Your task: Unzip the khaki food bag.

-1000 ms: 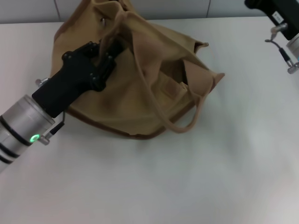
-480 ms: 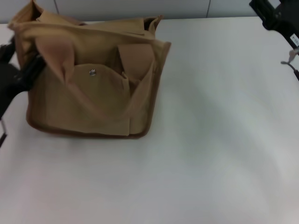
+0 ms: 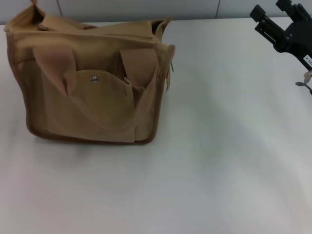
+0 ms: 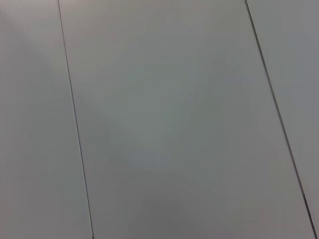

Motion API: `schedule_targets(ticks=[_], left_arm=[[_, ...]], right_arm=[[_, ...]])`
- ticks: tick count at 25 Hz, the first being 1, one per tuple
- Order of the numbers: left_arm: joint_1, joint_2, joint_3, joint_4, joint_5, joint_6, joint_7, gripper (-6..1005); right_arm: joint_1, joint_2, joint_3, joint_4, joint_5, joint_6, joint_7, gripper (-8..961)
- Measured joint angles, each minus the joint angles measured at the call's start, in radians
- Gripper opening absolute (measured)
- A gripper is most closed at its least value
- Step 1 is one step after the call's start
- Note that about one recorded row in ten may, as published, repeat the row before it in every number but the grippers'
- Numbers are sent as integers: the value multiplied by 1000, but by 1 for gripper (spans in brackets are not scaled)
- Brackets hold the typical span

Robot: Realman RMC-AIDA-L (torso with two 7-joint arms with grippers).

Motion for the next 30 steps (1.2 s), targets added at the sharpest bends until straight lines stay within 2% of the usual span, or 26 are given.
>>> schedule_targets(ticks=[2, 5, 6, 8, 11, 13, 17, 18, 19, 23, 27, 30], left_arm=[[-4, -2, -61, -11, 0, -26, 24, 854], [-15, -3, -82, -22, 0, -64, 48, 855], [-88, -4, -122, -58, 0, -208, 120, 856], [-117, -4, -124, -68, 0, -262, 141, 856], [-195, -5, -113, -91, 8, -414, 190, 856], [-247, -6, -68, -111, 21, -498, 201, 856], [-294, -9, -3, -154, 22, -510, 199, 856], [-331, -10, 28, -196, 22, -510, 199, 856], [-331, -10, 28, -196, 22, -510, 199, 856], [-428, -11, 44, -289, 34, -525, 199, 856], [-468, -11, 32, -323, 46, -533, 193, 856], [-473, -11, 23, -333, 47, -522, 189, 856]], right_arm=[[-4, 0, -1, 2, 0, -3, 0, 841], [-6, 1, -6, 6, -1, -8, 0, 854], [-7, 1, -8, 7, -1, -8, 0, 854], [-7, 1, -15, 13, -1, -9, 1, 854], [-7, 1, -17, 18, -1, -11, 1, 854], [-11, 2, -17, 20, -2, -14, 1, 854], [-22, 5, -20, 31, -4, -15, 1, 854], [-26, 5, -21, 39, -4, -14, 1, 854], [-26, 5, -21, 39, -4, -14, 1, 854], [-30, 5, -21, 47, -4, -15, 1, 854], [-32, 4, -21, 50, -4, -15, 1, 854], [-36, 4, -21, 54, -4, -19, 1, 854]])
